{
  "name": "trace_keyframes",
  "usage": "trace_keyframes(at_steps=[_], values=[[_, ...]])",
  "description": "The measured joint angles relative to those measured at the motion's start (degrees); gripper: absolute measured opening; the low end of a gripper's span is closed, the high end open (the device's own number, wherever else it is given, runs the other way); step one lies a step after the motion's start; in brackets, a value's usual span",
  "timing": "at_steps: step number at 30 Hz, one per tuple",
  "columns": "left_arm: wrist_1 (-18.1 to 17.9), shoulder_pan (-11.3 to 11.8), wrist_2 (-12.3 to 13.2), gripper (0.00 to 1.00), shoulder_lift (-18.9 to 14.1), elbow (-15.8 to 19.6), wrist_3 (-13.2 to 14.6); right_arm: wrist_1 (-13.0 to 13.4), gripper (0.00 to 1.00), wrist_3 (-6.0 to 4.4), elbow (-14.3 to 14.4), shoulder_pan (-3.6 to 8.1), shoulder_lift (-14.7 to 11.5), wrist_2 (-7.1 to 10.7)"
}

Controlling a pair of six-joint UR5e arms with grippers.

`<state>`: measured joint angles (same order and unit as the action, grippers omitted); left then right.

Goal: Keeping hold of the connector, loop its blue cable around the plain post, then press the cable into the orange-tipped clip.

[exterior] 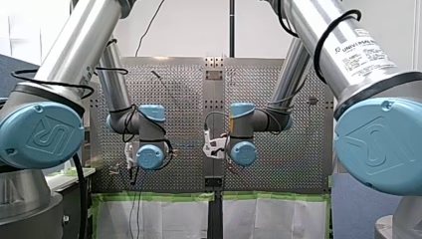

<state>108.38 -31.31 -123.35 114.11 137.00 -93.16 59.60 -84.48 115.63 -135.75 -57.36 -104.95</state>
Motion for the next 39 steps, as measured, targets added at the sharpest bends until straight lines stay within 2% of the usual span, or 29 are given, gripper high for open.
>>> trace_keyframes(at_steps=[18,26,39], values=[[0.1,0.0,0.1,0.00,0.1,0.0,0.0,0.0,0.00,0.00,0.0,0.00,0.0,0.02],[0.3,0.4,0.5,0.00,2.8,0.5,0.1,0.1,0.00,0.00,0.0,0.00,0.0,0.08],[0.4,0.4,0.5,0.00,3.2,0.5,0.1,0.1,0.00,0.00,0.0,0.00,0.0,0.08]])
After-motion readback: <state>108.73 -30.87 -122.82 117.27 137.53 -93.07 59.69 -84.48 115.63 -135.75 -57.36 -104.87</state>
